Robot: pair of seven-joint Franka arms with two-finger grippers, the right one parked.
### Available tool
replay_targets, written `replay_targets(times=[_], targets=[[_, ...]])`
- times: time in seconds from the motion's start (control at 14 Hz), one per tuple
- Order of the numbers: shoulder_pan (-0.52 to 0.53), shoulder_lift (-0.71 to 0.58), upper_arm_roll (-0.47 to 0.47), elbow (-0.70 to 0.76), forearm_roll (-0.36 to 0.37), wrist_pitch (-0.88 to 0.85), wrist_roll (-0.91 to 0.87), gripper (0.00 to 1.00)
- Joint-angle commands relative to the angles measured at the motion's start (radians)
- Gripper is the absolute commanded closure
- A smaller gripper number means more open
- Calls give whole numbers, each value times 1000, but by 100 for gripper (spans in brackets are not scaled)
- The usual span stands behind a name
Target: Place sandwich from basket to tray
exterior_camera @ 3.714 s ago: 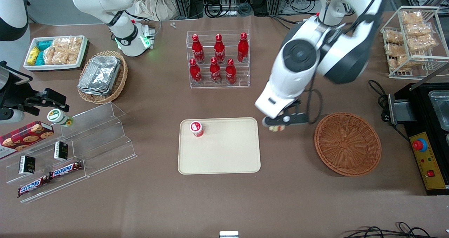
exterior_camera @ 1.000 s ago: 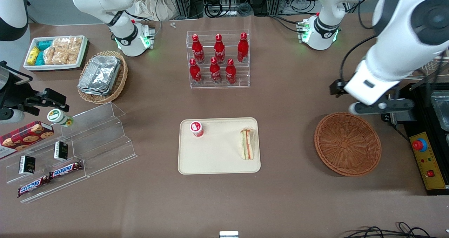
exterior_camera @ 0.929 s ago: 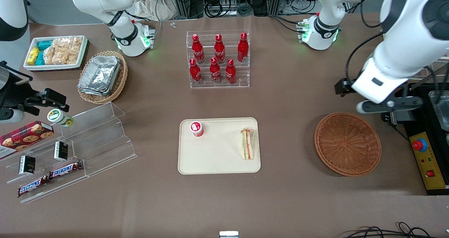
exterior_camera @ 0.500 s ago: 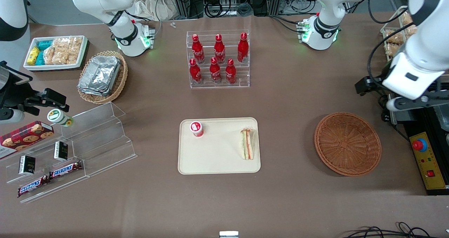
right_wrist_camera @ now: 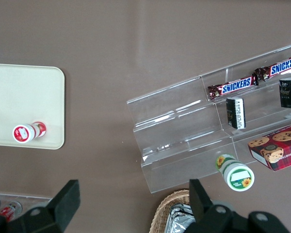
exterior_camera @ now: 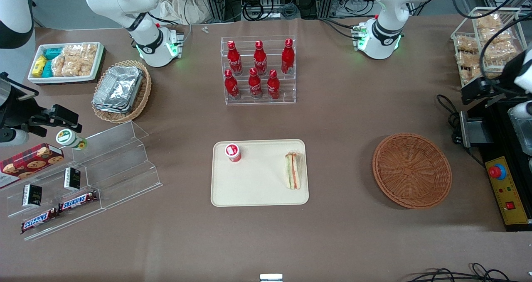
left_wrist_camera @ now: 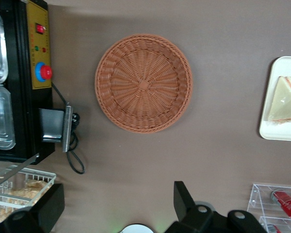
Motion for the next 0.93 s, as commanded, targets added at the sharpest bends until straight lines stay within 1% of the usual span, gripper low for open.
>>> replay_targets(times=[0.0, 0.79, 0.86], targets=[[-17, -10, 8, -32, -13, 0, -6, 0], [-20, -9, 3, -30, -19, 12, -7, 0], [-22, -7, 3, -32, -30, 14, -7, 0]])
